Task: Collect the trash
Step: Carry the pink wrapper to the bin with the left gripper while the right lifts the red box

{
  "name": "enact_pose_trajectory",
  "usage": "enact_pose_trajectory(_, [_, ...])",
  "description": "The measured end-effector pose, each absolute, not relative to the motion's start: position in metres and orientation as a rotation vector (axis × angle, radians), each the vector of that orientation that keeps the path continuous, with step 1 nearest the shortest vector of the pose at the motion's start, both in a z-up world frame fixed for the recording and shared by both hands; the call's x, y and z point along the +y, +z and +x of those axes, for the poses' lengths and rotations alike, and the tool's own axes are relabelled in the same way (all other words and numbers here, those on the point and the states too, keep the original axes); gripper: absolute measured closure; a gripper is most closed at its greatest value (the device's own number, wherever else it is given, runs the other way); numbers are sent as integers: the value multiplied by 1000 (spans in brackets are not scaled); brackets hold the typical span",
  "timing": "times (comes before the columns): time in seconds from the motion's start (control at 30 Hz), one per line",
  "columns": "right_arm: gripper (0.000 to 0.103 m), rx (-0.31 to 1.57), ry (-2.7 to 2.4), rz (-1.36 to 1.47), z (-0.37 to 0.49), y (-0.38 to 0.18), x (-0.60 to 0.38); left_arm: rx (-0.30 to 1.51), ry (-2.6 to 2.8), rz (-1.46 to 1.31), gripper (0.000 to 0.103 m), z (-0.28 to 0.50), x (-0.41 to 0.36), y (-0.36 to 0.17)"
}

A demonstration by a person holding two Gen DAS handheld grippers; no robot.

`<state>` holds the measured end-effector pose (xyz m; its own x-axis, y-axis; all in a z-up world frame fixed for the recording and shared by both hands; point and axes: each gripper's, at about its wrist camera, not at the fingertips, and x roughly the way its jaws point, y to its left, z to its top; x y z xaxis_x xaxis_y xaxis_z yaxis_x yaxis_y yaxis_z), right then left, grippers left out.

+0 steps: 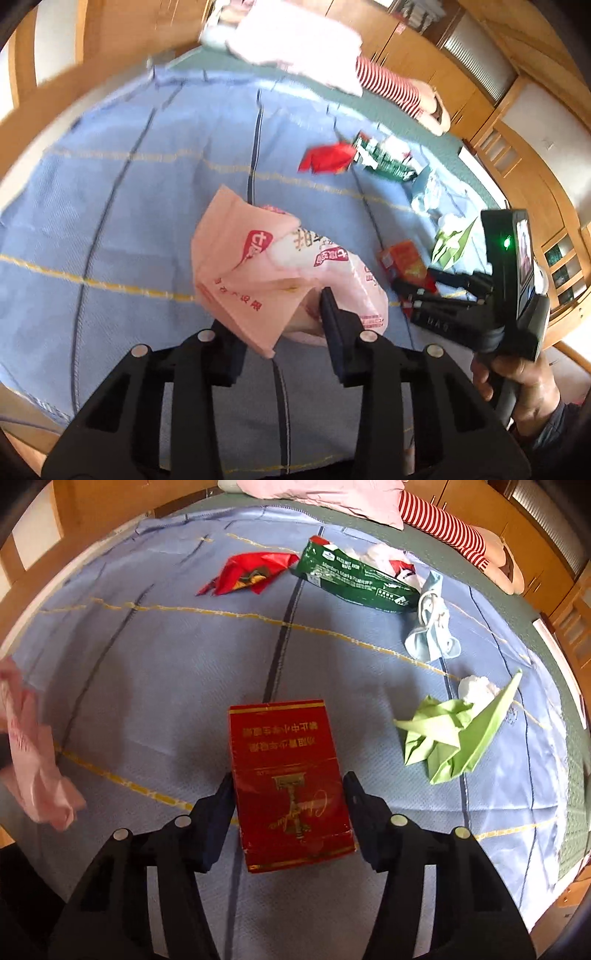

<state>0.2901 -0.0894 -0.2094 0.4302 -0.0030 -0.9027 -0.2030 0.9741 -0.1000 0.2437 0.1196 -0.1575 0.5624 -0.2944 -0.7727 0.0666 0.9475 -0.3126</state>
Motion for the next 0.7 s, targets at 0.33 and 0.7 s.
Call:
enact_pose_trajectory(0.33, [45, 823, 4, -153, 199, -114, -117, 642, -204, -39, 66, 187, 83, -89])
enact_pose_trajectory(0.7, [45, 706, -99, -92, 132, -74, -147, 499, -267, 46, 66, 146, 58, -64])
